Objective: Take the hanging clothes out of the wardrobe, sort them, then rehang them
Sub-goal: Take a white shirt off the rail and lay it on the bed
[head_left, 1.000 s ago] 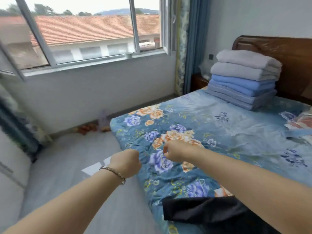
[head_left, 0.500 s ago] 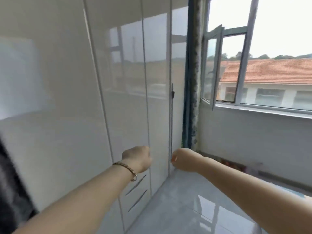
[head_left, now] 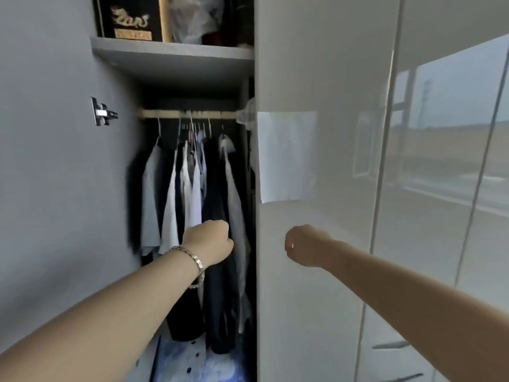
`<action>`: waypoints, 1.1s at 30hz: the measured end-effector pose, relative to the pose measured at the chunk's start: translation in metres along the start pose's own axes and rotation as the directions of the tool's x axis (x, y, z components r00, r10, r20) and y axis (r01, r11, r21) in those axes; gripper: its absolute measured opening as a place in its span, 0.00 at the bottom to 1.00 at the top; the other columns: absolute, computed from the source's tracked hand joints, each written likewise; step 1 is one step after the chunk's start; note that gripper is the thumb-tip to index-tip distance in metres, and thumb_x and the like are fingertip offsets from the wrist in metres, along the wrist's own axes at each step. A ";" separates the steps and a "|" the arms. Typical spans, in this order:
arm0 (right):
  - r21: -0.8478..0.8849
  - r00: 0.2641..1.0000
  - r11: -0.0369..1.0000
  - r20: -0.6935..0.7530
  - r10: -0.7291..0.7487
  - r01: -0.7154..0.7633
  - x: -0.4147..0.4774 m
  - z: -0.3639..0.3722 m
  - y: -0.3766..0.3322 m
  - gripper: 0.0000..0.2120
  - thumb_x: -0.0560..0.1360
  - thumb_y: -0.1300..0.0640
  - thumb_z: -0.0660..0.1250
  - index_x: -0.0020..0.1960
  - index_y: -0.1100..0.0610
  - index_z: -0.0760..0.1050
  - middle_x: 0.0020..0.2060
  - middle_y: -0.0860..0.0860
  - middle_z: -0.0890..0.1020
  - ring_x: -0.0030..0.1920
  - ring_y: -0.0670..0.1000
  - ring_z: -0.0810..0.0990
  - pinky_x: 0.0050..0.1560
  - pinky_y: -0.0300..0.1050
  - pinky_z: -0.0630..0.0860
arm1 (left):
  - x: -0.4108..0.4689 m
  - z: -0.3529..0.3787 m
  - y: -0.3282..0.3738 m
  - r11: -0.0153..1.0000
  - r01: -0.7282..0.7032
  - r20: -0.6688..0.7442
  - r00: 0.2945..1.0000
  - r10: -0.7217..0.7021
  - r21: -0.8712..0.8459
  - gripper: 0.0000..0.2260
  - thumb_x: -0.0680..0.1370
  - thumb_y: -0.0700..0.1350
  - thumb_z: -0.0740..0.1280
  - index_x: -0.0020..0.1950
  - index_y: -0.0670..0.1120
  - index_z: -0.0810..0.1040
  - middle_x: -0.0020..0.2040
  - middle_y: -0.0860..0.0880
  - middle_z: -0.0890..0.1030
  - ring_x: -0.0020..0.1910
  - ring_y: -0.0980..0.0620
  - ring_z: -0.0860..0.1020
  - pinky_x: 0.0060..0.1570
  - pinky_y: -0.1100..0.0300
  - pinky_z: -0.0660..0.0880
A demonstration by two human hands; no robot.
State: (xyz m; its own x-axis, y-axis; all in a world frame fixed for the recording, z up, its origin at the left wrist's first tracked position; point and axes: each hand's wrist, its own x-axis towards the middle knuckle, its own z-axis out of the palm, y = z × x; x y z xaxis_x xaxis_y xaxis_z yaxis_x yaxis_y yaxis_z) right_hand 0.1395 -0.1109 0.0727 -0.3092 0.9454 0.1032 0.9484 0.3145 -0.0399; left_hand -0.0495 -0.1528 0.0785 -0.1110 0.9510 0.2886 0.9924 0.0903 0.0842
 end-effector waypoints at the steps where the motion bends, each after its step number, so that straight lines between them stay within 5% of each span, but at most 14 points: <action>1: -0.015 1.000 1.000 0.007 -0.019 0.019 0.007 -0.003 -0.008 0.14 0.77 0.59 0.57 0.60 0.56 0.74 0.58 0.53 0.77 0.57 0.57 0.77 0.55 0.46 0.75 | 0.004 -0.003 -0.008 1.000 0.015 -0.019 1.000 -0.014 0.010 0.08 0.78 0.44 0.57 0.50 0.44 0.75 0.44 0.49 0.77 0.40 0.50 0.73 0.33 0.62 0.64; 7: 0.002 0.990 0.995 -0.096 -0.100 0.101 0.089 -0.033 -0.078 0.12 0.77 0.59 0.57 0.56 0.60 0.76 0.45 0.54 0.75 0.47 0.56 0.75 0.52 0.48 0.74 | 0.067 -0.029 -0.092 0.995 0.098 -0.145 0.985 -0.094 0.015 0.08 0.79 0.44 0.56 0.49 0.45 0.74 0.44 0.49 0.77 0.39 0.50 0.73 0.30 0.62 0.63; 12: 0.004 0.996 0.999 -0.076 -0.047 0.048 0.167 -0.044 -0.096 0.09 0.77 0.63 0.55 0.39 0.59 0.69 0.41 0.53 0.74 0.39 0.53 0.71 0.33 0.41 0.68 | 0.132 -0.047 -0.125 0.994 0.106 -0.231 0.968 -0.103 0.001 0.08 0.79 0.44 0.56 0.52 0.45 0.74 0.43 0.48 0.77 0.39 0.49 0.73 0.36 0.61 0.67; 15: 0.106 0.992 0.994 -0.127 -0.020 0.034 0.208 -0.060 -0.102 0.09 0.76 0.61 0.57 0.38 0.59 0.70 0.38 0.52 0.74 0.41 0.54 0.74 0.40 0.44 0.72 | 0.169 -0.056 -0.137 0.996 0.090 -0.267 0.960 -0.084 0.012 0.08 0.79 0.44 0.57 0.52 0.45 0.75 0.45 0.49 0.79 0.40 0.49 0.75 0.36 0.61 0.68; 19: 0.182 0.968 0.983 -0.250 0.017 0.030 0.267 -0.084 -0.112 0.13 0.76 0.62 0.57 0.33 0.57 0.64 0.31 0.51 0.70 0.35 0.53 0.72 0.32 0.41 0.67 | 0.218 -0.062 -0.151 0.996 0.082 -0.312 0.948 -0.069 0.029 0.08 0.80 0.45 0.57 0.50 0.45 0.75 0.46 0.48 0.79 0.43 0.48 0.76 0.40 0.59 0.71; 23: 0.256 0.925 0.962 -0.379 0.012 0.093 0.342 -0.101 -0.123 0.08 0.78 0.59 0.57 0.49 0.61 0.72 0.45 0.55 0.73 0.47 0.57 0.75 0.42 0.43 0.69 | 0.266 -0.057 -0.159 0.996 0.091 -0.352 0.932 -0.082 0.009 0.08 0.79 0.45 0.57 0.50 0.46 0.76 0.46 0.48 0.80 0.47 0.47 0.78 0.43 0.56 0.74; 26: 0.329 0.913 0.941 -0.404 0.060 0.084 0.402 -0.109 -0.130 0.18 0.79 0.55 0.58 0.65 0.64 0.67 0.64 0.59 0.67 0.63 0.60 0.71 0.56 0.47 0.71 | 0.298 -0.054 -0.161 0.996 0.088 -0.359 0.930 -0.078 0.011 0.08 0.80 0.46 0.58 0.50 0.48 0.75 0.46 0.50 0.80 0.44 0.49 0.78 0.41 0.57 0.73; 28: 0.419 0.909 0.906 -0.396 0.126 0.057 0.438 -0.113 -0.133 0.20 0.79 0.54 0.58 0.67 0.63 0.65 0.66 0.59 0.67 0.66 0.61 0.68 0.63 0.49 0.69 | 0.317 -0.054 -0.165 0.996 0.090 -0.380 0.922 -0.076 0.019 0.08 0.79 0.46 0.58 0.51 0.48 0.76 0.46 0.50 0.80 0.44 0.49 0.78 0.43 0.56 0.75; 33: 0.633 0.920 0.773 -0.324 0.219 0.039 0.491 -0.106 -0.144 0.16 0.80 0.60 0.55 0.63 0.68 0.72 0.63 0.62 0.75 0.64 0.60 0.74 0.60 0.46 0.71 | 0.344 -0.052 -0.181 0.993 0.110 -0.402 0.912 -0.085 0.039 0.08 0.79 0.46 0.58 0.51 0.49 0.76 0.44 0.51 0.80 0.44 0.49 0.78 0.42 0.58 0.73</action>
State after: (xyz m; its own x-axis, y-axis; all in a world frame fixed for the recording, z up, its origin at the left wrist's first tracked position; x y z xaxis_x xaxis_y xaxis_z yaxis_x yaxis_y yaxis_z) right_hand -0.1419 0.2991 0.2345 -0.0544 0.9113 0.4080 0.6770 0.3340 -0.6558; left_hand -0.2698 0.1428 0.2119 -0.2073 0.7404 0.6394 0.9755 0.2055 0.0783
